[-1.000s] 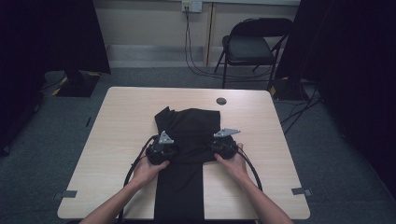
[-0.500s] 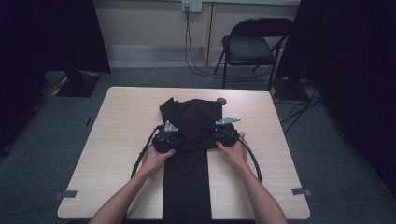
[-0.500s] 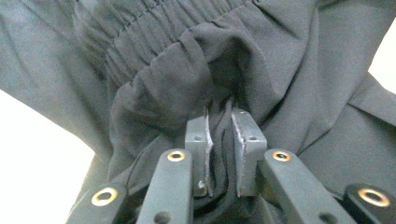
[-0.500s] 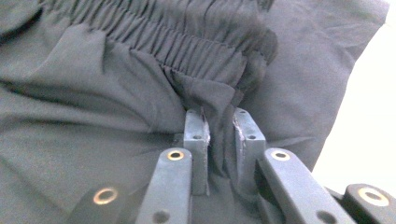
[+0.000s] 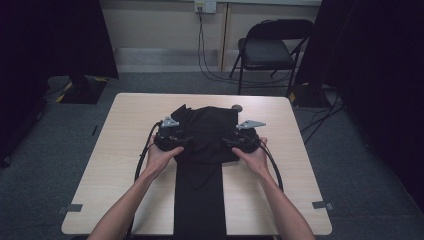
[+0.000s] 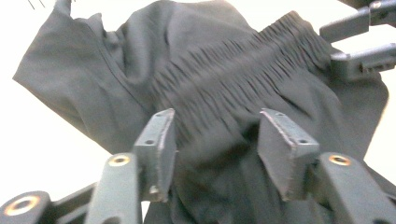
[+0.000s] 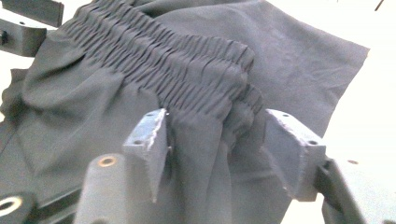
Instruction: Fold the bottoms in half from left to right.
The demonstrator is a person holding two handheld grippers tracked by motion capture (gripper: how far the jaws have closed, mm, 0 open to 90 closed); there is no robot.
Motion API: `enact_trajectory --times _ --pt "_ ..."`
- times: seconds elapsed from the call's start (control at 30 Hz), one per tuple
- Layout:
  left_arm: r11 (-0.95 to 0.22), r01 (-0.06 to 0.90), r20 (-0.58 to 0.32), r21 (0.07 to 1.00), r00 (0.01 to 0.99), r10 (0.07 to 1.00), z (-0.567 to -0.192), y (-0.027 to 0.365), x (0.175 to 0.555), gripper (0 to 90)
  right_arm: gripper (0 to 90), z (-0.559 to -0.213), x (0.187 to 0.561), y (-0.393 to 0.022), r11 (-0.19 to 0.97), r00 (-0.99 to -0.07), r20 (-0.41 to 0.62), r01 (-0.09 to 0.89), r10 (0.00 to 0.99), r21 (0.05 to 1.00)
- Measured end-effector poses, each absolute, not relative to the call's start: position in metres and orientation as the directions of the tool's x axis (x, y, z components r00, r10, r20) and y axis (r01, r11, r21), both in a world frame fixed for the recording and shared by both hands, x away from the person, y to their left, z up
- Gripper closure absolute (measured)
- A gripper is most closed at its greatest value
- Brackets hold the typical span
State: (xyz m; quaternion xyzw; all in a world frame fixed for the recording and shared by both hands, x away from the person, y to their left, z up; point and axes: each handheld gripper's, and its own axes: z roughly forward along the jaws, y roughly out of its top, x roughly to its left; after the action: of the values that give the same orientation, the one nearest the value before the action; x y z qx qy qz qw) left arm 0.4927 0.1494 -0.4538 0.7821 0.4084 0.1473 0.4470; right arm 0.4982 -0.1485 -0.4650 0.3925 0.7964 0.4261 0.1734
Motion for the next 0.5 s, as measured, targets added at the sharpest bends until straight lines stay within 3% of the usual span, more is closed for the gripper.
enact_trajectory --times 0.3,0.43,0.5 --pt "-0.224 0.609 -0.255 0.761 0.598 0.759 -0.483 0.142 0.523 29.4 32.6 -0.484 0.529 -0.138 0.25 -0.585 0.166 0.562 0.793 0.788" --pt "-0.248 0.607 -0.239 0.755 0.606 0.758 -0.485 0.142 0.521 48.5 46.3 -0.492 0.531 -0.141 0.214 -0.59 0.231 0.587 0.773 0.781" --pt "-0.248 0.582 -0.22 0.774 0.615 0.757 -0.478 0.141 0.518 58.0 64.2 -0.489 0.528 -0.139 0.224 -0.608 0.224 0.572 0.762 0.789"
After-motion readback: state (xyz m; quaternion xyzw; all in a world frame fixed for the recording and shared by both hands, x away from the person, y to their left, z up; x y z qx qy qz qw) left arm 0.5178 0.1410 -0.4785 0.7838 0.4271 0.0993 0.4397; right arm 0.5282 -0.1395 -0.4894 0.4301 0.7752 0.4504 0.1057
